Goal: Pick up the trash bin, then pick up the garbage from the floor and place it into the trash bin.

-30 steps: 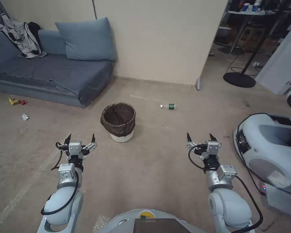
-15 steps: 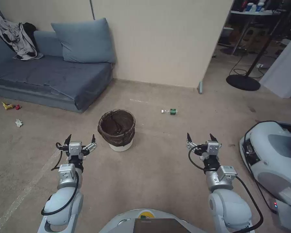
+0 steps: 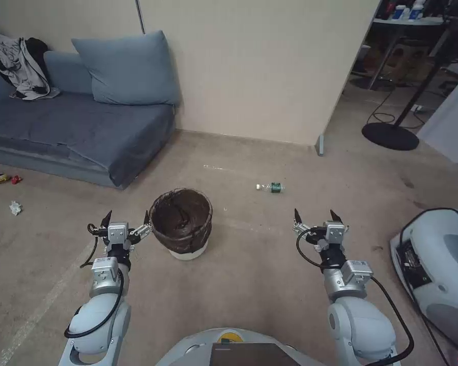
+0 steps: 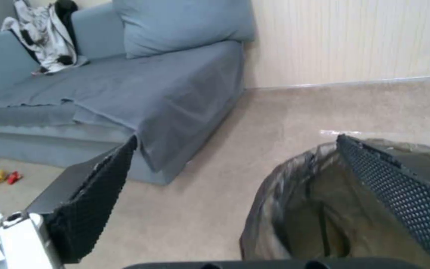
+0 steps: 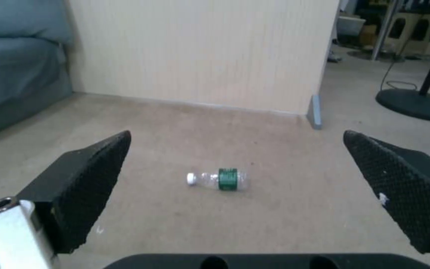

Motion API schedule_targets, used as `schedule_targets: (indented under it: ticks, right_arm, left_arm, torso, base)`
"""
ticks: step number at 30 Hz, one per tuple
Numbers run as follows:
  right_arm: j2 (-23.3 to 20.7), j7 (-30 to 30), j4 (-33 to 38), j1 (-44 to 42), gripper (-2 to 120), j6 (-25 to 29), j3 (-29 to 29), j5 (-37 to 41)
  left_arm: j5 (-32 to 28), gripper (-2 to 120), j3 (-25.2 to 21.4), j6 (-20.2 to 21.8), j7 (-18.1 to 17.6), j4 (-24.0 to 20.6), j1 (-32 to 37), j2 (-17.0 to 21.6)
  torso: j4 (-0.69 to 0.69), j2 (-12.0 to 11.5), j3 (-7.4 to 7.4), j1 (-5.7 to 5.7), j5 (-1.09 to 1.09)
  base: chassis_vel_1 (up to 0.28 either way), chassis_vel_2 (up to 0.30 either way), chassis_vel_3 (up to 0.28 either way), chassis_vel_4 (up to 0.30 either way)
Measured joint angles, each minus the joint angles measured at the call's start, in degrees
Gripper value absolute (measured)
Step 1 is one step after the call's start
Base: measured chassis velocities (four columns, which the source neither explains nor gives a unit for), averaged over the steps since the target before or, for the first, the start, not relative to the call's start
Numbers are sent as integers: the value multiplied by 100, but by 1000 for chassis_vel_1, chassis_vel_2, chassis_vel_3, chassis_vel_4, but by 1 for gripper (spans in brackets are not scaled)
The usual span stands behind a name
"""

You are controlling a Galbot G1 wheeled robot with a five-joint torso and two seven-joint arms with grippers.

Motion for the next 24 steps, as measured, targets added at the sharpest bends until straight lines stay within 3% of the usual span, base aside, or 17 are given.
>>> schedule_targets:
  ticks: [17,21,24]
  right_arm:
    - [0,0,-29,15,100,56,-16,-19]
    - [0,2,-41,25,100,92,-29,5]
    - [0,28,-46,27,100,94,-17,33]
  left_arm:
    - [-100,100,-2,41,0,6,-19,-1]
    - [-288,100,-11,212,0,37,-43,23]
    - [-466,100,-41,563,88,51,-62,65]
  torso:
    - [0,0,1,0,1]
    - [2,0,0,0,0]
    - [1,0,0,0,1]
  base:
    - [-153,145,154,-143]
    - [-4,50,56,-11]
    - [0,0,0,0]
